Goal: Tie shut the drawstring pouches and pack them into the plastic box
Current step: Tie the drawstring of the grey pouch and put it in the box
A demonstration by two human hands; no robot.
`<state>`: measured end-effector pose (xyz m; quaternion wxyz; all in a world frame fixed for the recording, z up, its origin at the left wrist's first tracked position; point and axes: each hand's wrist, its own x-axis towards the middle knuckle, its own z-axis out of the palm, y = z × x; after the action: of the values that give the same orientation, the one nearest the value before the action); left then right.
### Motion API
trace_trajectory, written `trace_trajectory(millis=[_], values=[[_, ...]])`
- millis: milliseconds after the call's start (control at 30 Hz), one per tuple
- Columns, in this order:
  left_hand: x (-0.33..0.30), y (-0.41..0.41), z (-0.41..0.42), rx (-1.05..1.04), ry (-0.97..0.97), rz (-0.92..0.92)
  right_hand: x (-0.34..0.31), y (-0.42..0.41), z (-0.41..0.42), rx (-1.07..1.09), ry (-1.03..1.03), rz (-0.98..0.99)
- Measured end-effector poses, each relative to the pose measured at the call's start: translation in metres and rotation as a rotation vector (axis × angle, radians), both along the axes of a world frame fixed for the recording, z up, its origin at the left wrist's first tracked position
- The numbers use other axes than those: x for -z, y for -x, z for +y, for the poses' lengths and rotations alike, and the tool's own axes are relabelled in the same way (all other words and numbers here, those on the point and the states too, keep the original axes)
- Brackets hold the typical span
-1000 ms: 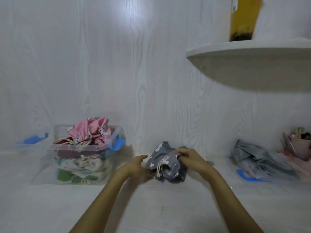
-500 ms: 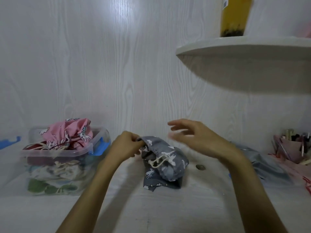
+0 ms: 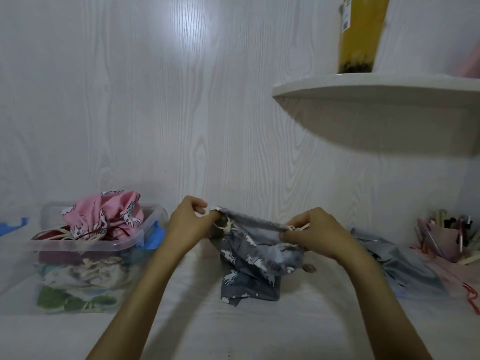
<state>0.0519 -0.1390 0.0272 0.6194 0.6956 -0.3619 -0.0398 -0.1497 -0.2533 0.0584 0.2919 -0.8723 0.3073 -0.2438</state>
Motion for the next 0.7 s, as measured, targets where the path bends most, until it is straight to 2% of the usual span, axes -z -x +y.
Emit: trace_trajectory(millis=[67,100,233,333,400,533,633,700], values=[[0.002,0.007,-0.001,-0.064,-0.124,-0.043,-0.001,0.005,-0.003,0.036,0.027,-0.029],[0.002,0.011,-0.001,-0.026,-0.175,-0.013,-0.001,0.005,-0.004,0.016,-0.012,-0.039],[0.001,0.020,0.000,0.243,-0.202,0.220,-0.003,0.002,0.000,-0.101,-0.275,-0.071],[0.004,0.021,0.000,0.416,-0.164,0.284,0.000,-0.001,0.000,-0.151,-0.400,-0.131],[0.006,0.024,-0.003,0.456,-0.206,0.247,0.003,-0.003,-0.001,-0.200,-0.475,-0.140],[0.011,0.030,-0.008,0.390,-0.273,0.115,0.010,-0.009,-0.002,-0.279,-0.603,-0.189],[0.016,0.022,-0.004,0.382,-0.383,-0.066,0.015,-0.011,-0.004,-0.213,-0.593,-0.219],[0.014,0.014,0.000,0.323,-0.417,-0.110,0.017,-0.008,-0.009,-0.139,-0.535,-0.216]])
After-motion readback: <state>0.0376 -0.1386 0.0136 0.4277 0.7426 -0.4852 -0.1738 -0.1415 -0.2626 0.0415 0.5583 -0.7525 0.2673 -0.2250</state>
